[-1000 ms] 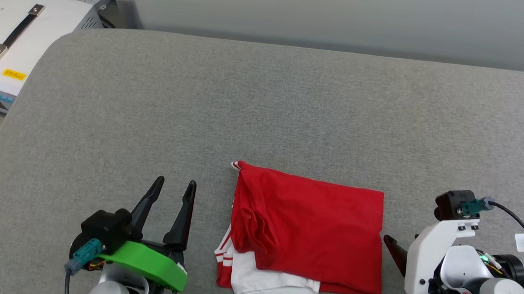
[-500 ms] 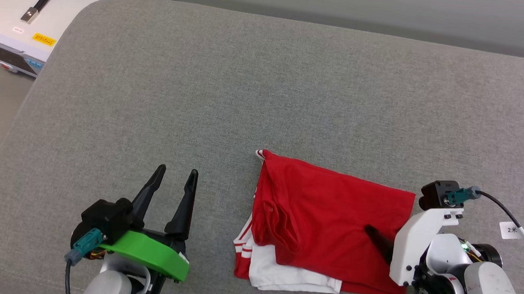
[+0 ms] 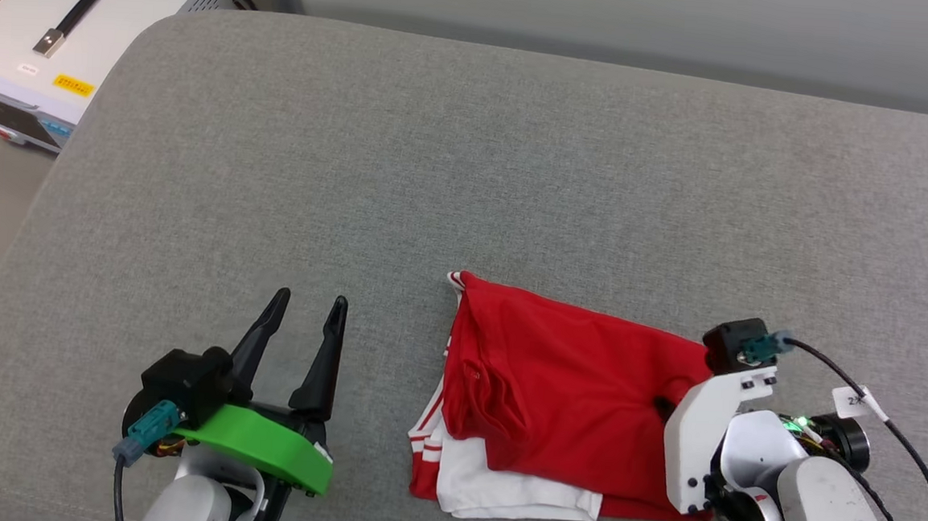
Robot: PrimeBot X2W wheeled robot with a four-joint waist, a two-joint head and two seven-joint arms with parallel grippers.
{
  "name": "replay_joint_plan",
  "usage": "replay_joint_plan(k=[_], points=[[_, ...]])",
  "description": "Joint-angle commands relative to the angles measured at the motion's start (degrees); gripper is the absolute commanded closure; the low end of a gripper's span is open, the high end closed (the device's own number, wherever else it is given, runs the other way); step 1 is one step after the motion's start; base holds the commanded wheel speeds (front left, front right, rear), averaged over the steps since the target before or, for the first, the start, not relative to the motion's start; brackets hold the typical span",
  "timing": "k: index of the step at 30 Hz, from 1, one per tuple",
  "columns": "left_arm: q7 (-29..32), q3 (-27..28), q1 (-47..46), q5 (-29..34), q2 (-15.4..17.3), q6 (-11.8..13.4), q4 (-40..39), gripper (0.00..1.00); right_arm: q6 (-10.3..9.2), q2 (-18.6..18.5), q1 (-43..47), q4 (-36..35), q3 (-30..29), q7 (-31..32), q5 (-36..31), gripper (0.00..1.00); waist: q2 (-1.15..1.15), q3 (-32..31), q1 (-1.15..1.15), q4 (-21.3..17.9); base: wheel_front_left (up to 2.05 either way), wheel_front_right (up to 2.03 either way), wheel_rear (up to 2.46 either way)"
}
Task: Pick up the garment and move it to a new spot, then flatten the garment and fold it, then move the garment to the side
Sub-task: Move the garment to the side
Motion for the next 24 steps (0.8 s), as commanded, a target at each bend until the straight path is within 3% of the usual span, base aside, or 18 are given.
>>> replay_joint_plan(k=[1, 12, 24], points=[[-0.34, -0.12, 0.28, 0.50, 0.15, -0.17, -0.02, 0.00, -0.03, -1.41, 0.33, -0.07, 1.18, -0.19, -1.38, 1.00, 0.00, -1.16, 0.00, -1.31, 0.00, 0.00, 0.00], [-0.34, -2.11, 1.17, 0.37, 0.27, -0.17, -0.94, 0.00, -0.03, -17.94, -0.64, -8.59, 9.48, 1.33, -2.95, 1.00, 0.00, -2.96, 0.00, -8.09, 0.00, 0.00, 0.00], [-0.34, -8.08, -0.78, 0.27, 0.38, -0.17, -2.98, 0.00, -0.03, -34.67, -3.06, -11.45, 13.99, -0.15, -0.56, 1.00, 0.00, 0.25, 0.00, -16.88, 0.00, 0.00, 0.00]])
